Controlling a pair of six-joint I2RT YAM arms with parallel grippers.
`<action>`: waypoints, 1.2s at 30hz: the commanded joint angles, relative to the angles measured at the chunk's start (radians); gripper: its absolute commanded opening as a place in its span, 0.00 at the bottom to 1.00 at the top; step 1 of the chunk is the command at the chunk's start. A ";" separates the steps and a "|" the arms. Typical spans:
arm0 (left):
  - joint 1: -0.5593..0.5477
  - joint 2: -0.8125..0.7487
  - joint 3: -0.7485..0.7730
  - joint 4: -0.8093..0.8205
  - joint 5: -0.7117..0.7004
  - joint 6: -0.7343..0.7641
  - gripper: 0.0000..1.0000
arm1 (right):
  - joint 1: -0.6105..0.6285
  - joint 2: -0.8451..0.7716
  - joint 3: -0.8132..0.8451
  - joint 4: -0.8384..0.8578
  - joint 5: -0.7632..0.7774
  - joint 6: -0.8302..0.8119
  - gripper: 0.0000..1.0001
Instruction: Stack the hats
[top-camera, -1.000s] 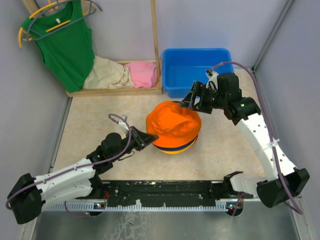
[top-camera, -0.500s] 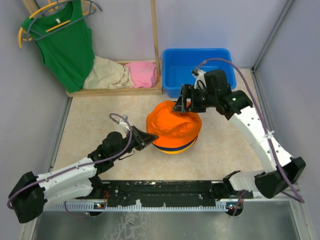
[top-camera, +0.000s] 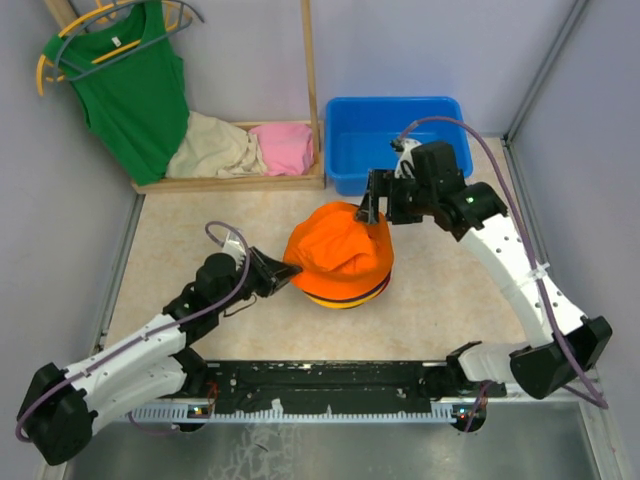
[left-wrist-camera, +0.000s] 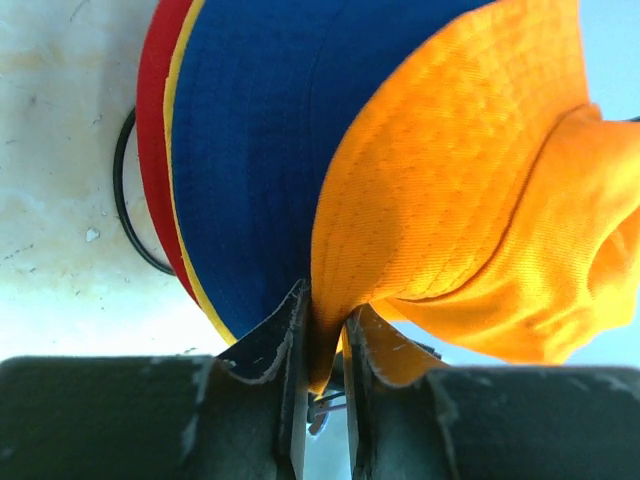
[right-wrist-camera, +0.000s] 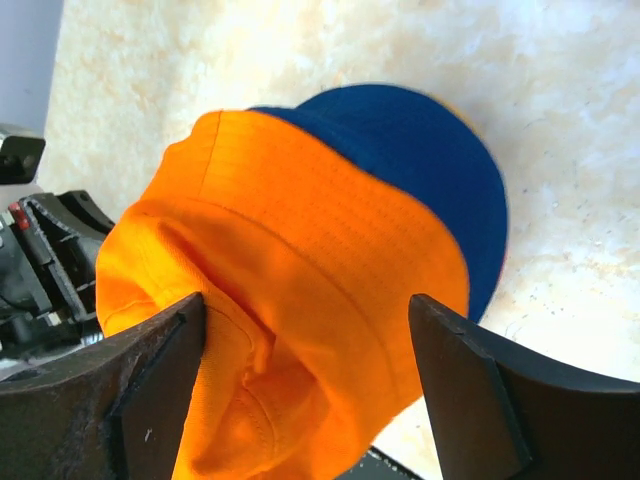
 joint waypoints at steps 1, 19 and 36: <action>0.070 0.003 0.079 -0.101 0.080 0.060 0.26 | -0.087 -0.076 -0.021 0.101 -0.055 -0.023 0.80; 0.278 0.114 0.170 -0.110 0.407 0.071 0.36 | -0.431 -0.104 -0.456 0.680 -0.689 0.242 0.73; 0.370 0.324 0.380 -0.167 0.628 0.157 0.38 | -0.431 -0.071 -0.631 1.032 -0.815 0.358 0.69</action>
